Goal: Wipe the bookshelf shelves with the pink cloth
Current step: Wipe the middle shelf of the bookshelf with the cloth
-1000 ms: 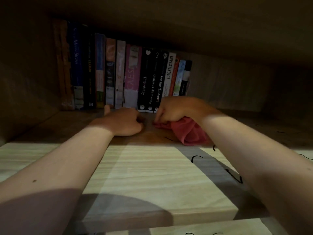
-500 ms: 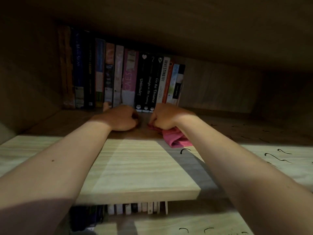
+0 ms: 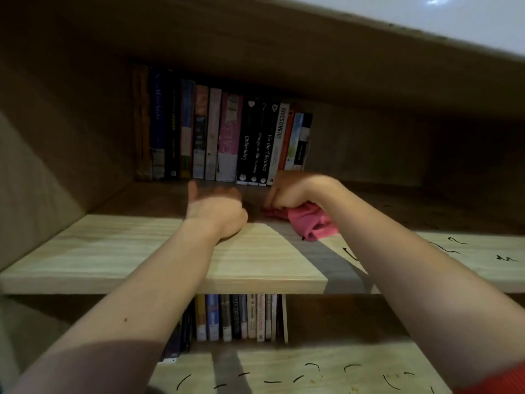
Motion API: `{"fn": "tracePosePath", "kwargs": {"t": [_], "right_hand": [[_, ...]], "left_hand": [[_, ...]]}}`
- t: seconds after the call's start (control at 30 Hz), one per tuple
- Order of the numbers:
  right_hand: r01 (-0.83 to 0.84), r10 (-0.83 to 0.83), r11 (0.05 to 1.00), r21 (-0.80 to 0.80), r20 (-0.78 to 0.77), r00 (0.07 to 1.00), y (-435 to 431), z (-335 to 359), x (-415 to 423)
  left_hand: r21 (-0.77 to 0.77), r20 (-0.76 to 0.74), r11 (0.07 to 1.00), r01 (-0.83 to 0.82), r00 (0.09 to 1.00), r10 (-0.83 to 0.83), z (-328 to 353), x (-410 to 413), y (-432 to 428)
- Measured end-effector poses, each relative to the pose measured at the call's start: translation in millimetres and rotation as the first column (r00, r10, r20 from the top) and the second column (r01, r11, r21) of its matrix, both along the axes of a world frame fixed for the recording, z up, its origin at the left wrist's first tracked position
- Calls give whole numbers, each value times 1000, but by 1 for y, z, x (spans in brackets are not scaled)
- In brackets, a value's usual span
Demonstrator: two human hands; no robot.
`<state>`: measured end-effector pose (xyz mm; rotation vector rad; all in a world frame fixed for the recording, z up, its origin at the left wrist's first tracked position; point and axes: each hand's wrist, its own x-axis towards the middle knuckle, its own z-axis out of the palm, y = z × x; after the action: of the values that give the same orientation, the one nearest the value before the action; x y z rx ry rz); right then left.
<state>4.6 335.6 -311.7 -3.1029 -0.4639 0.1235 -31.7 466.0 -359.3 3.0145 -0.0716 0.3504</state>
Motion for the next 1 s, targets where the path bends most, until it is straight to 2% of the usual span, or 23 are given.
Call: {"fn": "tracePosePath", "kwargs": {"t": [0.07,0.23,0.37,0.5,0.67,0.8,0.87,1.0], "right_hand": [[-7,6,1000,-23,-54,998,-8,9,-16],[20,-20,999,33,-8,1000,-13,2,-18],[-2,1,1000,-9,-64,998,-19,8,-24],[30,-30,1000,-9,5,1000,-23,2,-11],[-96,95,995,30,45,995,-5,-7,-15],[6,-9,998,-60,-39,999,-27,2,-16],[30,-32,997,-72,-28,999,-23,0,-14],[-74,74,996,-51,-4,997,-12,1,-21]], "left_hand": [[-32,25,999,12,1000,-11,2,2,0],[-2,109,1000,21,994,-21,3,7,-1],[-8,124,1000,18,992,-17,1,13,1],[13,132,1000,27,991,-29,0,15,0],[35,151,999,40,988,-45,-2,17,2],[29,133,998,52,989,-56,-1,20,3],[16,122,998,58,991,-59,-2,22,3],[13,131,999,48,990,-49,-2,22,3]]}}
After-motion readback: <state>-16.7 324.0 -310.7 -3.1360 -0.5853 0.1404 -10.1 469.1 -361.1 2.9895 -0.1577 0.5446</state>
